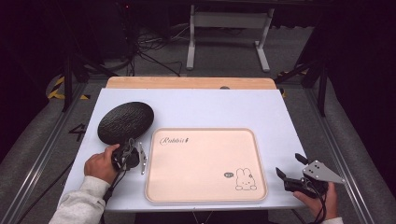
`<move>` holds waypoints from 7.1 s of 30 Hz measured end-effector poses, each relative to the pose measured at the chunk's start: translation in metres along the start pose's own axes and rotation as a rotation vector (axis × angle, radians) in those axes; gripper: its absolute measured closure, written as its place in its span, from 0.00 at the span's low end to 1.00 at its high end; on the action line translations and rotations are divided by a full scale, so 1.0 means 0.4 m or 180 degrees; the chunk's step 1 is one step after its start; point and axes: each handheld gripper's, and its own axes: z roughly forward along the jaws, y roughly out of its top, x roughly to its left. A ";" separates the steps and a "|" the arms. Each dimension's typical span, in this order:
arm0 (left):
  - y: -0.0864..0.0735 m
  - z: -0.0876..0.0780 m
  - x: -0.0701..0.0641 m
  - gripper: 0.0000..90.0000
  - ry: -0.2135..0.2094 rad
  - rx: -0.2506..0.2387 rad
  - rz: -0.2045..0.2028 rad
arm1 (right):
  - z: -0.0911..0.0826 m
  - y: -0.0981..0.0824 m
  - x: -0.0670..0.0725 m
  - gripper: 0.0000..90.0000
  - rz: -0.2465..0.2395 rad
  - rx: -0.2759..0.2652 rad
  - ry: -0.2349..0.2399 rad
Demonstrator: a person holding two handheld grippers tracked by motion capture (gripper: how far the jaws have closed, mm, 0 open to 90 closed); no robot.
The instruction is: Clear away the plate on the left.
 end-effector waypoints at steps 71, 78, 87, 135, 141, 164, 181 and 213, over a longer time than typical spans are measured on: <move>0.390 -0.217 -0.214 0.97 -0.0554 -0.1528 0.0936 | 0.000 -0.004 -0.003 0.15 -0.0019 0.0025 0.0015; 0.387 -0.210 -0.216 0.96 -0.0622 -0.1579 0.0837 | 0.000 -0.004 -0.002 0.15 -0.0018 0.0037 0.0023; 0.380 -0.197 -0.207 0.90 -0.0943 -0.1587 0.0639 | 0.001 -0.005 -0.001 0.15 -0.0022 0.0045 0.0031; 0.369 -0.202 -0.177 0.61 -0.1393 -0.1758 0.0194 | 0.001 -0.006 -0.001 0.15 -0.0031 0.0051 0.0043; 0.364 -0.206 -0.164 0.56 -0.1390 -0.1798 0.0083 | 0.002 -0.006 -0.001 0.15 -0.0029 0.0059 0.0050; 0.332 -0.183 -0.100 0.25 -0.1274 -0.1777 -0.0461 | 0.003 -0.007 0.000 0.15 -0.0042 0.0075 0.0065; 0.296 -0.154 -0.056 0.18 -0.1424 -0.1767 -0.0740 | 0.002 -0.007 -0.001 0.15 -0.0035 0.0064 0.0060; 0.107 -0.021 0.025 0.18 -0.1525 -0.1108 -0.1304 | 0.001 -0.006 -0.001 0.15 -0.0031 0.0052 0.0050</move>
